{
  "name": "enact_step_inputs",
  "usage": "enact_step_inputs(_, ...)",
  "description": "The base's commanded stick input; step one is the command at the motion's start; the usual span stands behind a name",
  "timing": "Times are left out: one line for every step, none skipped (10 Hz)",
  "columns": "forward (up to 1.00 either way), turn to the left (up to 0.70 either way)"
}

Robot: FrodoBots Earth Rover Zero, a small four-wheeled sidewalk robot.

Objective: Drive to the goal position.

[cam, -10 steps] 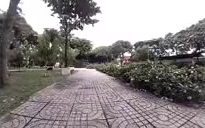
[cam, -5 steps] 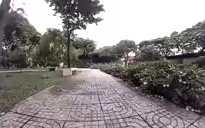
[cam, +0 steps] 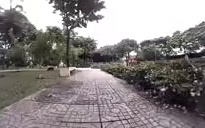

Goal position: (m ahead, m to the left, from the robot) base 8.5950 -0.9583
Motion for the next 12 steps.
enact_step_inputs(1.0, 0.0)
enact_step_inputs(1.0, 0.0)
enact_step_inputs(1.0, 0.0)
enact_step_inputs(1.0, 0.0)
enact_step_inputs(1.0, 0.0)
enact_step_inputs(1.0, 0.0)
enact_step_inputs(1.0, 0.0)
enact_step_inputs(1.0, 0.0)
enact_step_inputs(1.0, 0.0)
enact_step_inputs(1.0, 0.0)
enact_step_inputs(1.0, 0.0)
enact_step_inputs(1.0, 0.0)
